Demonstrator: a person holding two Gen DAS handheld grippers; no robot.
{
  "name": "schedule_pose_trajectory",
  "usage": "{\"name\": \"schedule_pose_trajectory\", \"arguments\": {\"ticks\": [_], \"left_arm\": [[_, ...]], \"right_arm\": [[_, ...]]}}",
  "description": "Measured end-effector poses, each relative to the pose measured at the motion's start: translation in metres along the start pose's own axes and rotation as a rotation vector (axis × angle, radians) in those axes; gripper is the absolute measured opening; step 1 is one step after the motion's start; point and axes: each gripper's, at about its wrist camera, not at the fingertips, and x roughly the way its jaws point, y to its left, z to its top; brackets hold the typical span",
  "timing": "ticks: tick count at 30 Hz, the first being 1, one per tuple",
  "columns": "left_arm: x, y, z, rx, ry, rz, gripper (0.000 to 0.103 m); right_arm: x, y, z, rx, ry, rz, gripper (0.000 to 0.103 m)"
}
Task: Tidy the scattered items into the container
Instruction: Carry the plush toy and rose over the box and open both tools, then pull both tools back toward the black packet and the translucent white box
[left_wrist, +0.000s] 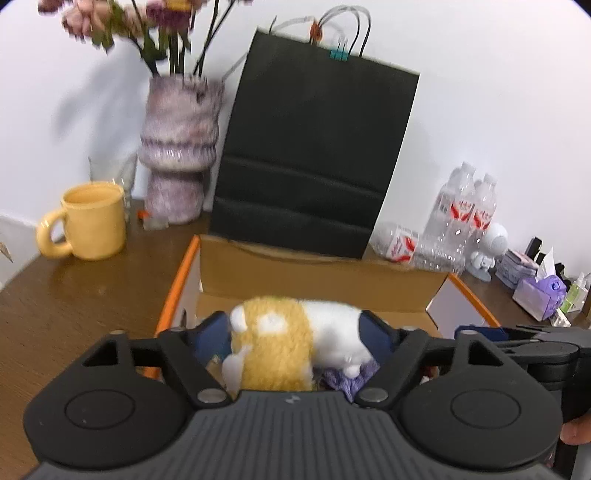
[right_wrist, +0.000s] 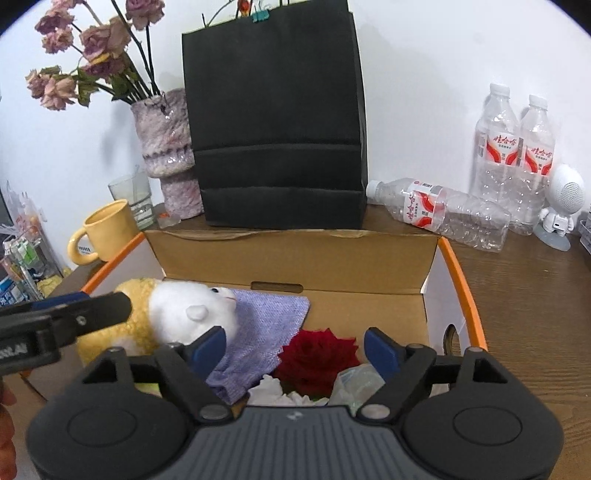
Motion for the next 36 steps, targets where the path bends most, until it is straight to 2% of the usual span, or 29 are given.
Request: {"name": "schedule_pose_trajectory", "arguments": {"ticks": [2, 4, 10, 13, 16, 21, 24, 26, 28, 30, 36], "left_arm": [[-0.01, -0.001, 0.002, 0.009, -0.024, 0.002, 0.088], [-0.021, -0.002, 0.002, 0.008, -0.041, 0.005, 0.096], [-0.068, 0.002, -0.007, 0.013, -0.094, -0.024, 0.1], [-0.092, 0.007, -0.019, 0.026, -0.092, -0.029, 0.1], [-0.115, 0.01, -0.032, 0.085, -0.086, 0.001, 0.1], [-0.139, 0.014, -0.062, 0.176, -0.024, 0.002, 0.099], [-0.14, 0.014, -0.083, 0.232, 0.036, -0.009, 0.095], [-0.137, 0.014, -0.096, 0.275, 0.078, -0.03, 0.088], [-0.131, 0.012, -0.105, 0.312, 0.12, -0.048, 0.071], [-0.125, 0.011, -0.112, 0.327, 0.15, -0.068, 0.063], [-0.111, 0.013, -0.12, 0.352, 0.187, -0.124, 0.058]], "right_arm": [[-0.008, 0.002, 0.0, 0.003, -0.015, -0.001, 0.086], [-0.018, 0.004, -0.002, 0.006, -0.028, -0.002, 0.087], [-0.061, 0.006, -0.015, 0.016, -0.082, 0.003, 0.087], [-0.087, 0.007, -0.028, 0.007, -0.107, -0.001, 0.087], [-0.108, 0.011, -0.045, -0.015, -0.1, -0.016, 0.088], [-0.134, 0.02, -0.077, -0.017, -0.08, -0.026, 0.088], [-0.136, 0.03, -0.096, -0.01, -0.041, -0.013, 0.088], [-0.133, 0.038, -0.107, -0.005, -0.016, -0.01, 0.088], [-0.128, 0.048, -0.116, 0.0, -0.002, -0.012, 0.088], [-0.123, 0.058, -0.123, 0.0, 0.003, -0.031, 0.087], [-0.107, 0.076, -0.129, 0.009, 0.005, -0.091, 0.087]]}}
